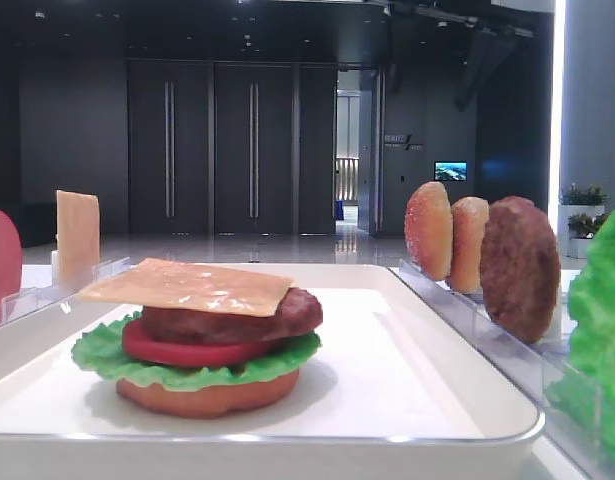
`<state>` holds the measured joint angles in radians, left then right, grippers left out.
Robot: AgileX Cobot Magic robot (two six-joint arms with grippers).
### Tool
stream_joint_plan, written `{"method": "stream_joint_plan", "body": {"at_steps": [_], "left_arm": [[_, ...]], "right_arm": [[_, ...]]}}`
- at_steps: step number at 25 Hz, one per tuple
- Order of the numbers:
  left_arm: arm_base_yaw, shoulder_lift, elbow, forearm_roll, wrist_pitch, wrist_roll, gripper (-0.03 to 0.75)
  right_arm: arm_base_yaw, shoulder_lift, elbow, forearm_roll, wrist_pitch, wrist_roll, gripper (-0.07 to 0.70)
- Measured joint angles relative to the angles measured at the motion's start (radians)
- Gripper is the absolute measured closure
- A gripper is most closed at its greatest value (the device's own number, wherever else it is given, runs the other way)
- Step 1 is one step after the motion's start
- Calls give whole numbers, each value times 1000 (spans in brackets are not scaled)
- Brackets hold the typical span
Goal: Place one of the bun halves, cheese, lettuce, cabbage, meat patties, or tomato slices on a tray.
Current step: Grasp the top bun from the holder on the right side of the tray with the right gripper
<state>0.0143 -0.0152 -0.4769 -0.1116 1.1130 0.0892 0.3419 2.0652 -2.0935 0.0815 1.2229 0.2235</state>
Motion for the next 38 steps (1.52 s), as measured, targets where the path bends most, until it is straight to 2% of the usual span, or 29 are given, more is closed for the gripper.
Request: {"method": "stream_joint_plan", "body": {"at_steps": [31,38], "left_arm": [[0,0,0,0,0,0,715],[0,0,0,0,0,0,715]], "right_arm": [[7,156,0,-5,-10,-15,145],[7,156,0,27,-37,-15,145]]}}
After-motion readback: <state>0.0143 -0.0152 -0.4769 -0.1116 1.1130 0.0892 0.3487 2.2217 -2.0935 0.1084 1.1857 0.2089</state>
